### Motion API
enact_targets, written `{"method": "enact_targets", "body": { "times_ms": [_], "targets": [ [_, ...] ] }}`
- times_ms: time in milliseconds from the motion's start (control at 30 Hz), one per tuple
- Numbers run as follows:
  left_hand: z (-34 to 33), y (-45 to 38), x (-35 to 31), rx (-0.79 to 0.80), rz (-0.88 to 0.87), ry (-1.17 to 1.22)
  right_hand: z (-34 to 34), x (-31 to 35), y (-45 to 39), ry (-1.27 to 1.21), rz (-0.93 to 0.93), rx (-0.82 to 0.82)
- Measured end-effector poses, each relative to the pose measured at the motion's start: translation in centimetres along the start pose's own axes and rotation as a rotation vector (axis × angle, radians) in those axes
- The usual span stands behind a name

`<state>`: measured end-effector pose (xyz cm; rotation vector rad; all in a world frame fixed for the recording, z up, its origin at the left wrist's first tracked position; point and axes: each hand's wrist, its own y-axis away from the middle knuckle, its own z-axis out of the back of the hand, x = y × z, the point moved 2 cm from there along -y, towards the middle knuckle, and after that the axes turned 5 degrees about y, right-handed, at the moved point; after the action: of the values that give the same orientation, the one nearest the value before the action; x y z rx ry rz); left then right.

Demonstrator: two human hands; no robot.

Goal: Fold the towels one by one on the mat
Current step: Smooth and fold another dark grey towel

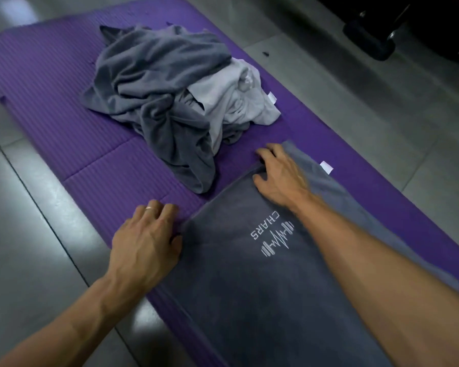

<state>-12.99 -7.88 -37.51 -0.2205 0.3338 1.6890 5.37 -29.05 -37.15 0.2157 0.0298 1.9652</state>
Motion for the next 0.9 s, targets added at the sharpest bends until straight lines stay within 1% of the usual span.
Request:
{"method": "enact_targets", "body": {
  "times_ms": [67,133,200,267,333,433,500,533,600,700,733,767,800,833,867,900],
  "targets": [
    [-0.2,-0.9,-2.5,-0.095,-0.178,0.025,0.2,-1.5,0.6,-0.025,-0.039,-0.160],
    [-1.3,-2.2,-5.5,-0.068,-0.339,0.083,1.0,-3.2,0.8,-0.036,-0.182,-0.269],
    [-3.3,-3.4,-8.1,0.008,-0.440,0.100,1.8,-4.8,0.0,-0.060,-0.343,-0.288],
    [-5.0,-4.4,-9.3,0.067,-0.450,0.032,2.3,-5.8,-1.4,-0.096,-0.383,-0.205],
    [-5.9,-4.9,-9.2,0.078,-0.400,-0.012,2.6,-6.2,-2.6,-0.111,-0.297,-0.068],
    [-5.9,-5.2,-8.9,0.053,-0.314,-0.017,2.5,-6.4,-3.4,0.063,-0.135,0.093],
    [-5.8,-5.4,-9.0,0.058,-0.279,-0.021,2.8,-6.6,-3.7,0.120,-0.114,0.113],
    [-5.9,-5.4,-9.1,0.063,-0.276,-0.025,3.0,-6.8,-3.8,0.143,-0.111,0.081],
    [-6.1,-5.5,-9.3,0.061,-0.280,-0.026,3.4,-7.7,-4.3,0.200,-0.157,-0.062],
    [-6.2,-5.6,-9.2,0.055,-0.278,-0.019,3.5,-8.0,-4.1,0.254,-0.323,-0.283],
    [-6.3,-5.6,-9.2,0.052,-0.280,-0.014,3.1,-7.4,-3.5,0.249,-0.317,-0.356],
    [-6.4,-5.6,-9.2,0.053,-0.280,-0.009,2.5,-6.4,-2.8,0.216,-0.251,-0.404],
    [-6.5,-5.6,-9.2,0.060,-0.278,-0.007,1.6,-5.3,-1.9,0.167,-0.135,-0.394],
    [-6.5,-5.6,-9.2,0.071,-0.275,-0.003,0.4,-4.4,-0.9,0.109,-0.001,-0.286],
    [-6.6,-5.7,-9.2,0.075,-0.272,0.000,-0.9,-3.7,0.0,0.090,0.103,-0.114],
    [-6.5,-5.7,-9.2,0.073,-0.271,-0.004,-1.8,-3.6,0.2,0.113,0.148,0.049]
  ]
}}
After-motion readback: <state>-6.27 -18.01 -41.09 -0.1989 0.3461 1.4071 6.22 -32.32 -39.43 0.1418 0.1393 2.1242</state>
